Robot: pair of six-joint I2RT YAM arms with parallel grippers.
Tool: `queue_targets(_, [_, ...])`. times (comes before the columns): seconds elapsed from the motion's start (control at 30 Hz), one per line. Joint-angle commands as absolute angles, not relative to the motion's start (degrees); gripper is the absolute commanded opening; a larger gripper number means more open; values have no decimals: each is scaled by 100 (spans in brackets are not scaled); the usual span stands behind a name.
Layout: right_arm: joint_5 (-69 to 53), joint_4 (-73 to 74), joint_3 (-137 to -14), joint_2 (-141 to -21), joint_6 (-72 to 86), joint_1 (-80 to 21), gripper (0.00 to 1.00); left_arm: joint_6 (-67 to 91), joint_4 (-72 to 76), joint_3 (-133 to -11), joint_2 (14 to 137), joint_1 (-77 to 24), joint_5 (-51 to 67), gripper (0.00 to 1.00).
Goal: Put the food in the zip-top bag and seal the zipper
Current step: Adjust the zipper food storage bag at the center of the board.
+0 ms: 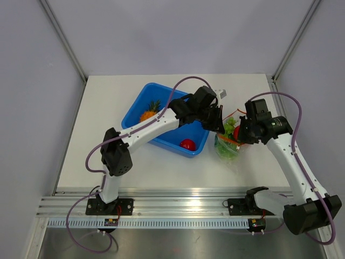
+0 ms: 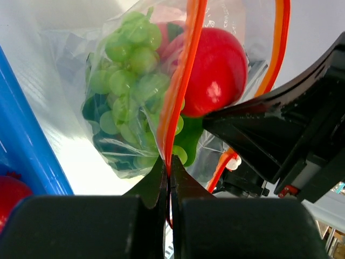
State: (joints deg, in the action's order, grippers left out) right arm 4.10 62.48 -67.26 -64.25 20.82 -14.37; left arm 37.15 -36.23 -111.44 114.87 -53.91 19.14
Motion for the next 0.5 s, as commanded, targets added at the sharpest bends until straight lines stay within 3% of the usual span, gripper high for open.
queue_targets(0.0, [642,6108,-7101,-6250,2110,-1476,4,3709,-3270,-11110,10916,-5388,2101,0])
queue_targets(0.2, [194,6337,-7769,-5968,2153,-1477,6,3788,-3191,-11127,10942,-5388,2127,0])
queue_targets(0.3, [158,6433,-7962,-5792,2188,-1476,11,3902,-3155,-11118,10942,-5379,2066,0])
queue_targets(0.47, [228,6565,-7911,-5547,2223,-1476,37,4437,-2849,-10856,10820,-5370,1759,0])
